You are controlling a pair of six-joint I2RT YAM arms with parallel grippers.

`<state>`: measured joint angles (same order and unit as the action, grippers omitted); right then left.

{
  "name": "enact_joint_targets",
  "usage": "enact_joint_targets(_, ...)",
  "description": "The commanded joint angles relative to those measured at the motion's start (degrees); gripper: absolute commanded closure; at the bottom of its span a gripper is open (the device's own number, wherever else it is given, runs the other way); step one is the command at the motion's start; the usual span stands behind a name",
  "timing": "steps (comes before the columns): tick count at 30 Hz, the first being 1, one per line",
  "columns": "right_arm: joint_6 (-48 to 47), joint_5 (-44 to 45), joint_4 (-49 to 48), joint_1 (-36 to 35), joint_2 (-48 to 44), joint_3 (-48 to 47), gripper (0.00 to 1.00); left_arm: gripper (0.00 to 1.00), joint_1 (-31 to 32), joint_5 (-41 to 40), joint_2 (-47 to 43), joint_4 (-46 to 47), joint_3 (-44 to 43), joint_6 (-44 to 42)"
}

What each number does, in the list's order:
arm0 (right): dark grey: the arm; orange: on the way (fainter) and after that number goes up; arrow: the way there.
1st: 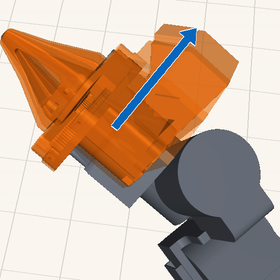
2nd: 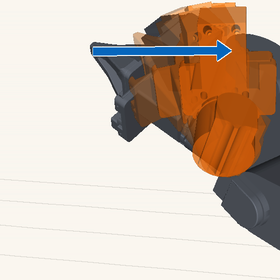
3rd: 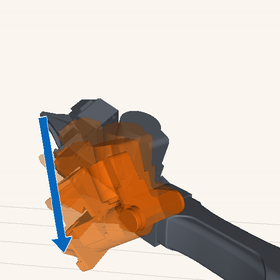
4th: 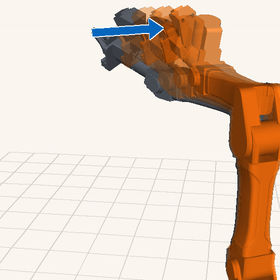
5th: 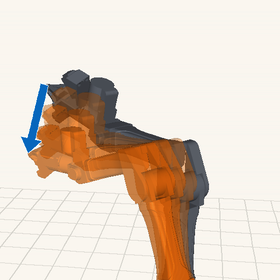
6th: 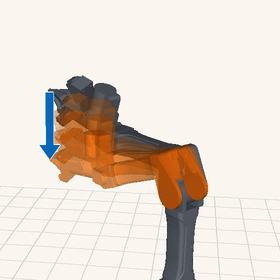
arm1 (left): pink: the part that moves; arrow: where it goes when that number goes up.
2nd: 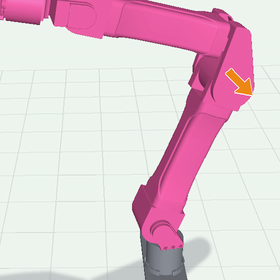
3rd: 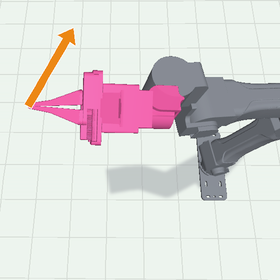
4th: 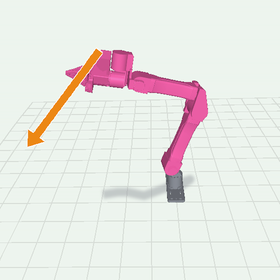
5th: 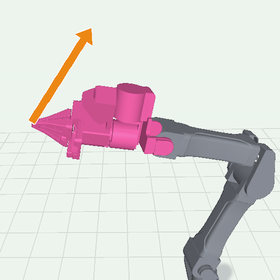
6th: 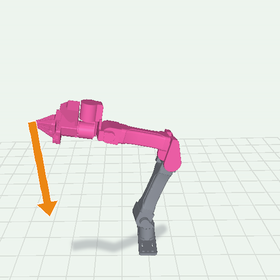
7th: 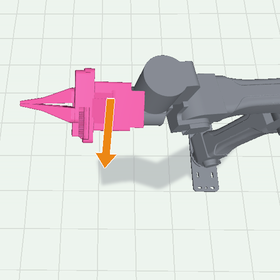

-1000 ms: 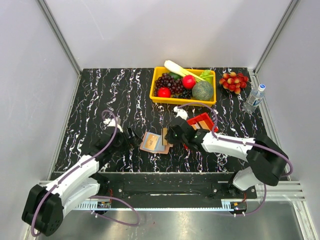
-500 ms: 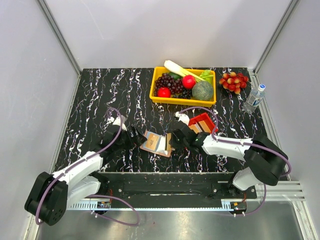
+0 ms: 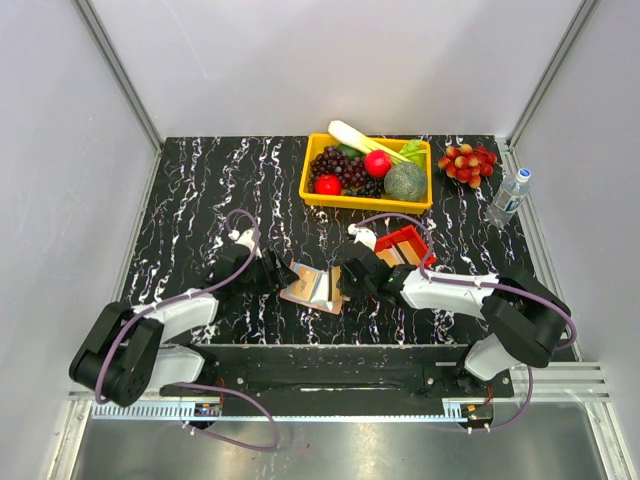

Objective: Put the credit cards into the card holder
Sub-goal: Insert the credit card into the card holder.

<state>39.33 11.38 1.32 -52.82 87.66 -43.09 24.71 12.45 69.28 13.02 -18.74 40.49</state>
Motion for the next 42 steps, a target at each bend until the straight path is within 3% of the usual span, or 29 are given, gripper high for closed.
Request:
enact_joint_targets(1,-1.4,0.0,1.8,-0.3,1.3,0.3,1.0,0.26,-1.5,5.9,4.3,8.2,-1.7,-1.4)
enact_joint_targets(11,-1.8,0.8,2.1,-0.1,0.4,0.6,1.0,0.73,-2.1,14.9,10.1,20.2,-0.6,1.6)
enact_joint_targets(18,-2.0,1.2,2.7,0.3,-0.2,0.6,1.0,0.93,-2.5,16.0,10.5,22.5,0.2,3.2)
enact_joint_targets(22,-2.1,1.2,2.9,0.4,-0.4,0.6,1.0,0.91,-2.5,17.2,9.5,24.2,1.1,4.1)
enact_joint_targets(25,-2.1,1.3,3.0,0.5,-0.2,0.7,1.0,0.77,-2.5,18.6,9.2,26.0,1.4,4.6)
enact_joint_targets(29,-2.2,0.9,3.0,0.5,-0.3,0.6,1.0,0.72,-2.5,19.8,9.6,28.6,2.1,5.6)
enact_joint_targets(35,-2.5,0.6,3.0,0.6,-0.4,0.5,1.0,0.75,-2.5,20.2,9.6,30.7,3.1,6.2)
enact_joint_targets(42,-2.7,0.4,3.1,0.6,-0.4,0.4,1.0,0.91,-2.5,21.2,10.8,30.7,2.5,5.8)
